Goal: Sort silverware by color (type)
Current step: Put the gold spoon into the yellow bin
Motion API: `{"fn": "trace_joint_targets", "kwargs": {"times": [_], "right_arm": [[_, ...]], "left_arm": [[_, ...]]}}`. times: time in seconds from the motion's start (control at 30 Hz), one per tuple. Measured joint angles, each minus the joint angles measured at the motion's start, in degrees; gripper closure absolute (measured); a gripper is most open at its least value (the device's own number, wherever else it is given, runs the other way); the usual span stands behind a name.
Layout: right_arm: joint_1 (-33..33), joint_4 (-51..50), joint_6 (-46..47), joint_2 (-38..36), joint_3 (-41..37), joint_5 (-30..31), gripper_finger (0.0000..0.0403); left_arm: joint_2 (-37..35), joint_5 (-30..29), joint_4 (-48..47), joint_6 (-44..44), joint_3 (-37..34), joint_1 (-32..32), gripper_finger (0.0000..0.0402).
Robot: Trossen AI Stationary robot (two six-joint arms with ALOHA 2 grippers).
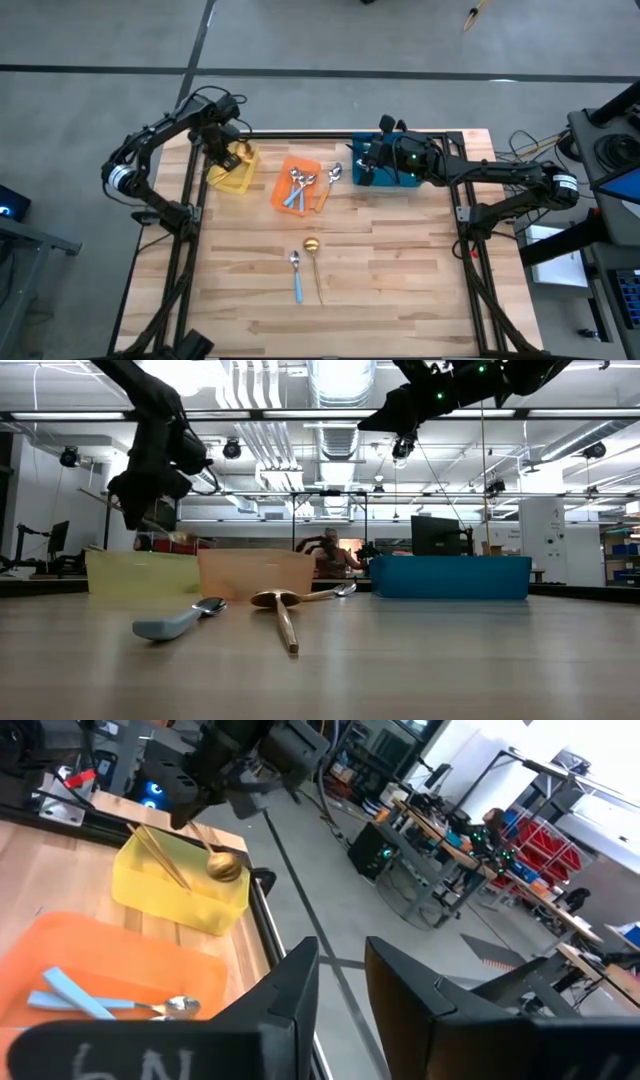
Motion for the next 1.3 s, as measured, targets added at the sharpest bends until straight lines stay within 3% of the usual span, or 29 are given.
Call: {"fn": "trace_joint_targets", "kwargs": {"times": [0.83,1.3], "right_arm": [[0.0,-0.1,0.0,0.0,0.0,0.0,0.0331],[0.0,-0.1,-0.1,0.0,0.0,0.0,0.033]], "left_arm": [[7.3,-0.1,2.1,-1.3,-1.4,0.0,0.0394],[7.5,-0.6,3.6,-1.5,-1.4,0.0,0.0394]]}}
